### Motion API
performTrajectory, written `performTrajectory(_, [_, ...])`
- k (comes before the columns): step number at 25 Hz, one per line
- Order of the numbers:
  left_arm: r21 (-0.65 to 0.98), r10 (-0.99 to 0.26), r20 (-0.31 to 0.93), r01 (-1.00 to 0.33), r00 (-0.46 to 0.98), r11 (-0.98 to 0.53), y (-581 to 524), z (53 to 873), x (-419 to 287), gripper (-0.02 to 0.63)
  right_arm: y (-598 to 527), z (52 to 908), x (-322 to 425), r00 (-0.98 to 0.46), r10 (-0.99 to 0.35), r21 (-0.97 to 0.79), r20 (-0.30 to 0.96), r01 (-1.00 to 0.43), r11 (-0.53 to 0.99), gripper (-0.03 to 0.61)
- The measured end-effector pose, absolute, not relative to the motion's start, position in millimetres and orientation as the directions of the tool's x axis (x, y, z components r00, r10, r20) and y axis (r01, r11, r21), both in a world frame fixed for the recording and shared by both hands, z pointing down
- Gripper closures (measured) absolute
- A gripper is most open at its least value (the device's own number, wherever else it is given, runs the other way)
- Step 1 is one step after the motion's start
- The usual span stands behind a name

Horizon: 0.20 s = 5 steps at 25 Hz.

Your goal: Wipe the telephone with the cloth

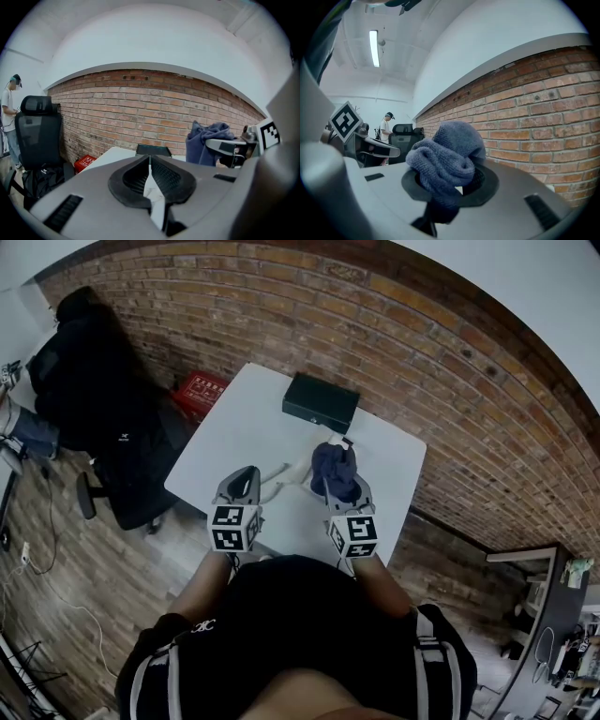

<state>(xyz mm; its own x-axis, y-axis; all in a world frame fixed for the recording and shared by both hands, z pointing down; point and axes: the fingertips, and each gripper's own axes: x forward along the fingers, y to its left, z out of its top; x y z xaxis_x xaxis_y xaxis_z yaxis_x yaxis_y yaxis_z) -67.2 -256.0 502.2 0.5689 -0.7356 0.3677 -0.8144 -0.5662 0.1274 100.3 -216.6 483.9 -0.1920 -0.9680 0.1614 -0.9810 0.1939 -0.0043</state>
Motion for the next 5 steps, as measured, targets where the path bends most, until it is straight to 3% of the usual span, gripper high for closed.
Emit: performTrajectory(5, [0.126, -0.735, 0.372, -0.816, 0.566, -0.565, -262.7, 503.9, -70.3, 0.598, -223.0, 484.3, 96.5, -0.196, -0.967, -0.003, 0.16, -0.98, 0.198, 0.505])
